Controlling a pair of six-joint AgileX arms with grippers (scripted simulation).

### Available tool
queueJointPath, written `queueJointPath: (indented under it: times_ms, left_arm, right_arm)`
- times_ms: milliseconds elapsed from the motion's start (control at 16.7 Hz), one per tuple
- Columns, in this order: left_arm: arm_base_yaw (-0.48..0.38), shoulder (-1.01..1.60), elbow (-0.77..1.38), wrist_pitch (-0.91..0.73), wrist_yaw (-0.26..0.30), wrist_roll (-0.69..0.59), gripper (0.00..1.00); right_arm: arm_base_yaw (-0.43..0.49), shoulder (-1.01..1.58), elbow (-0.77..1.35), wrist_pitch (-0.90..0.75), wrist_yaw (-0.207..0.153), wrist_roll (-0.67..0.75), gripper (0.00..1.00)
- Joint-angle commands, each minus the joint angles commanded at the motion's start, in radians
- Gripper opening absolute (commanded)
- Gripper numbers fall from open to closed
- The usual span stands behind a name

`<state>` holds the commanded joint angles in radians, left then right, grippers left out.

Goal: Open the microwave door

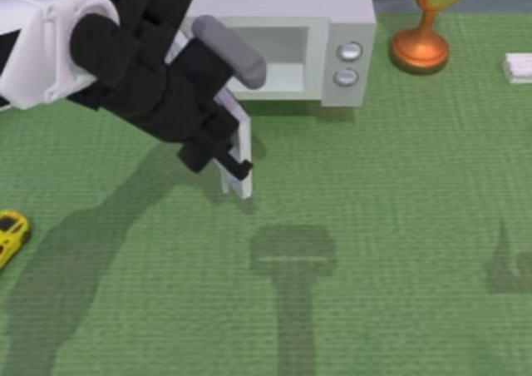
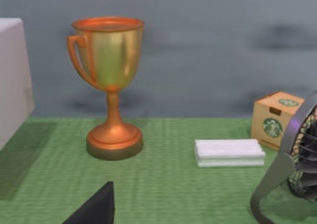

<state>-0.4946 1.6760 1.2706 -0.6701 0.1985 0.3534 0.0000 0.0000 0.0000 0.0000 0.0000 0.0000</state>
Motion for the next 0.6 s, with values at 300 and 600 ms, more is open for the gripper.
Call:
queueJointPath:
  times_ms: [300, 600]
  left_arm:
    - [0.000, 0.000, 0.000, 0.000, 0.000, 0.000, 0.00]
    - [0.003, -0.004, -0.001, -0.003, 0.011, 0.011, 0.00]
  right_arm:
    - [0.000, 0.000, 0.000, 0.000, 0.000, 0.000, 1.00]
    - [0.000, 0.000, 0.000, 0.000, 0.000, 0.000, 1.00]
